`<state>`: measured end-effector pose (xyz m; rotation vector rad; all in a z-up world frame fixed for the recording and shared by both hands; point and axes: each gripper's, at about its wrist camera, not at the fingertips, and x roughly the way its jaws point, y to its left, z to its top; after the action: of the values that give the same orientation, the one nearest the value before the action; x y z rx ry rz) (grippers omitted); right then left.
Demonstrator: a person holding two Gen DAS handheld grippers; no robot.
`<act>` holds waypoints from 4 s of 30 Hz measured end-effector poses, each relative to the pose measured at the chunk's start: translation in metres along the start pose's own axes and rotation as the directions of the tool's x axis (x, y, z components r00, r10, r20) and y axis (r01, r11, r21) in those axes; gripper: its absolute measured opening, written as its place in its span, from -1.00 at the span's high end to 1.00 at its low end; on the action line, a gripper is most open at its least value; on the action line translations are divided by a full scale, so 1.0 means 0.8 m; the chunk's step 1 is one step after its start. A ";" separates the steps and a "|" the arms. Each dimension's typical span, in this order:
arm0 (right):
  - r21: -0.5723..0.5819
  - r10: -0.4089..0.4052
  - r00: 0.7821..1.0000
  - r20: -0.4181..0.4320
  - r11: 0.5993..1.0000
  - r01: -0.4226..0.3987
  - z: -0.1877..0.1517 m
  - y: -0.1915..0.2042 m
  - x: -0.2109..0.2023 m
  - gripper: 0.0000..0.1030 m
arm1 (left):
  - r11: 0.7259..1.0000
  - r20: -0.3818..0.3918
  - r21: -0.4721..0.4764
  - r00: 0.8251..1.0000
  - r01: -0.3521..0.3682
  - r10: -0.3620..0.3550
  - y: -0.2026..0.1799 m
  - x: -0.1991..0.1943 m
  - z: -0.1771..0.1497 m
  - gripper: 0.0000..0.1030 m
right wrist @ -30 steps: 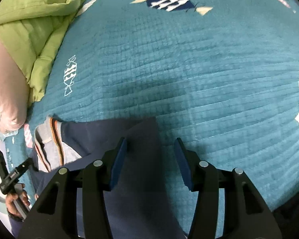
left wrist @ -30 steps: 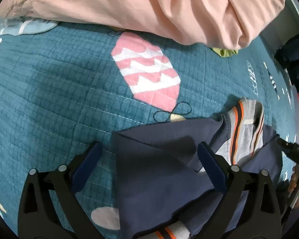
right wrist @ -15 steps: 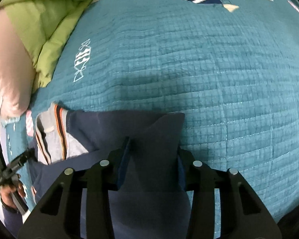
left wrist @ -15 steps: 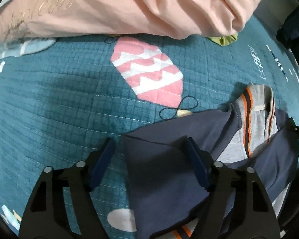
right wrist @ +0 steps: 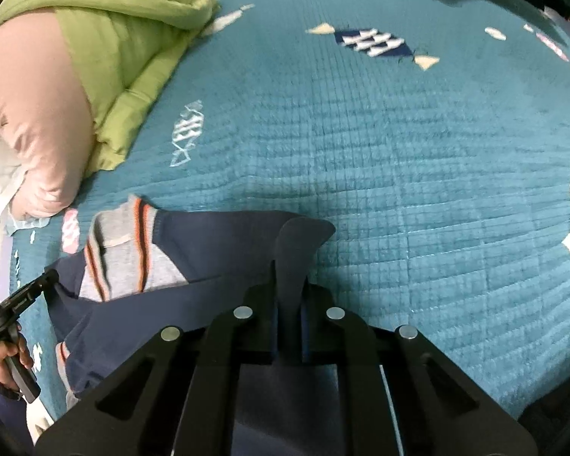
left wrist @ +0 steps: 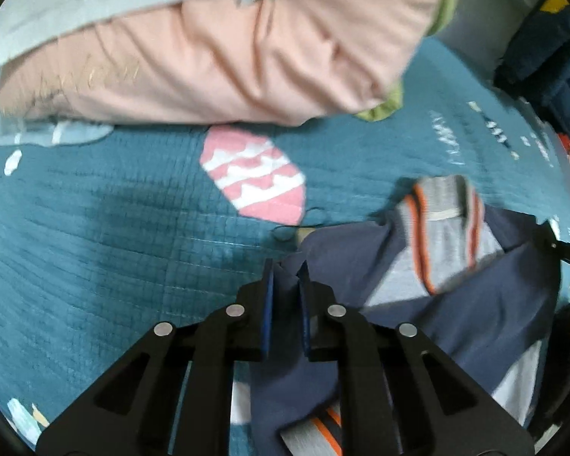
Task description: Fold large clothes
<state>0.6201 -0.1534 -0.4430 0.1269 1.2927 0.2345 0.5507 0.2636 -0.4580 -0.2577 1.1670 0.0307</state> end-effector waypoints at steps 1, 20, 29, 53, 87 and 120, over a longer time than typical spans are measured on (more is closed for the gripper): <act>-0.001 0.004 1.000 0.010 1.000 -0.004 -0.001 0.003 -0.008 0.86 | 1.000 0.011 0.008 1.000 0.008 -0.008 -0.004 -0.010 -0.001 0.79; -0.006 0.055 0.995 0.078 0.998 -0.055 -0.101 0.013 -0.165 0.92 | 0.995 0.056 0.082 0.996 0.059 -0.064 -0.039 -0.170 -0.103 0.80; 0.014 0.065 0.992 0.105 0.998 -0.066 -0.174 0.002 -0.225 0.92 | 0.993 0.085 0.091 0.993 0.068 -0.076 -0.046 -0.235 -0.175 0.80; -0.098 -0.084 0.995 -0.052 0.992 0.078 -0.440 -0.022 -0.223 0.86 | 0.994 -0.080 0.028 0.991 0.109 -0.106 -0.039 -0.240 -0.462 0.79; 0.157 -0.028 0.959 -0.280 0.985 0.075 -0.488 -0.038 -0.146 1.00 | 0.991 -0.139 -0.090 0.984 0.097 -0.108 -0.046 -0.191 -0.453 -0.04; 0.162 0.188 0.961 -0.205 0.974 -0.156 -0.374 0.160 -0.057 1.00 | 0.913 -0.118 -0.366 0.964 0.181 -0.239 0.032 -0.169 -0.471 -0.74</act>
<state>0.3075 -0.0515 -0.4531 0.3465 1.5206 0.3106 0.1519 0.2219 -0.4779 -0.7153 1.2854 0.0297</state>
